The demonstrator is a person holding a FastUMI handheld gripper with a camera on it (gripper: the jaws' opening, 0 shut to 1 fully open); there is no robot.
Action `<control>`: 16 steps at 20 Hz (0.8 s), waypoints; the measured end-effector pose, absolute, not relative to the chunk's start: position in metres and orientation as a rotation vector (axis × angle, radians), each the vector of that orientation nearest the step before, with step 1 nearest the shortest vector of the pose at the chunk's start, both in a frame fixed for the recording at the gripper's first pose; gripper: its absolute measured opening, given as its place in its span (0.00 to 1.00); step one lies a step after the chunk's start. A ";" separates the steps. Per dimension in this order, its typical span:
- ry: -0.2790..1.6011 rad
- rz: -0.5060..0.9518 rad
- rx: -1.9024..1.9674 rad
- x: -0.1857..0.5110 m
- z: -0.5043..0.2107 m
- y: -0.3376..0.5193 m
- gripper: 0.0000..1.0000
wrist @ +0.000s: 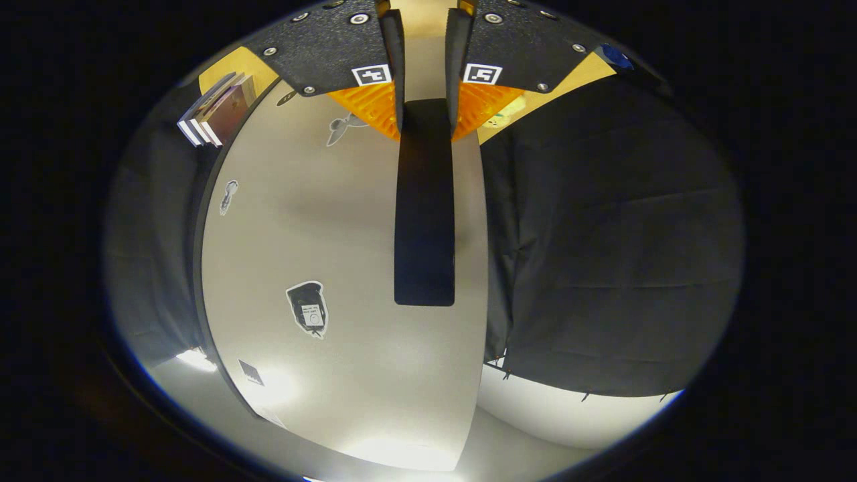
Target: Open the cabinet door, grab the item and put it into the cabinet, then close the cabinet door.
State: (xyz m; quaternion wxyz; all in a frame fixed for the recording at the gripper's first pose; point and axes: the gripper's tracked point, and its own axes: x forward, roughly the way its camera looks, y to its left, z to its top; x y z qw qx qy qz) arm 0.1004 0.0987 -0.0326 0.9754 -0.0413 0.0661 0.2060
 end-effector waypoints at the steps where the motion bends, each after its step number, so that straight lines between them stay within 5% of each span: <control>1: 0.145 0.441 -0.089 0.099 -0.033 0.097 0.25; 10: 0.164 0.649 -0.086 0.076 -0.031 0.068 0.25; 16: 0.151 0.655 -0.101 0.069 -0.028 0.041 0.25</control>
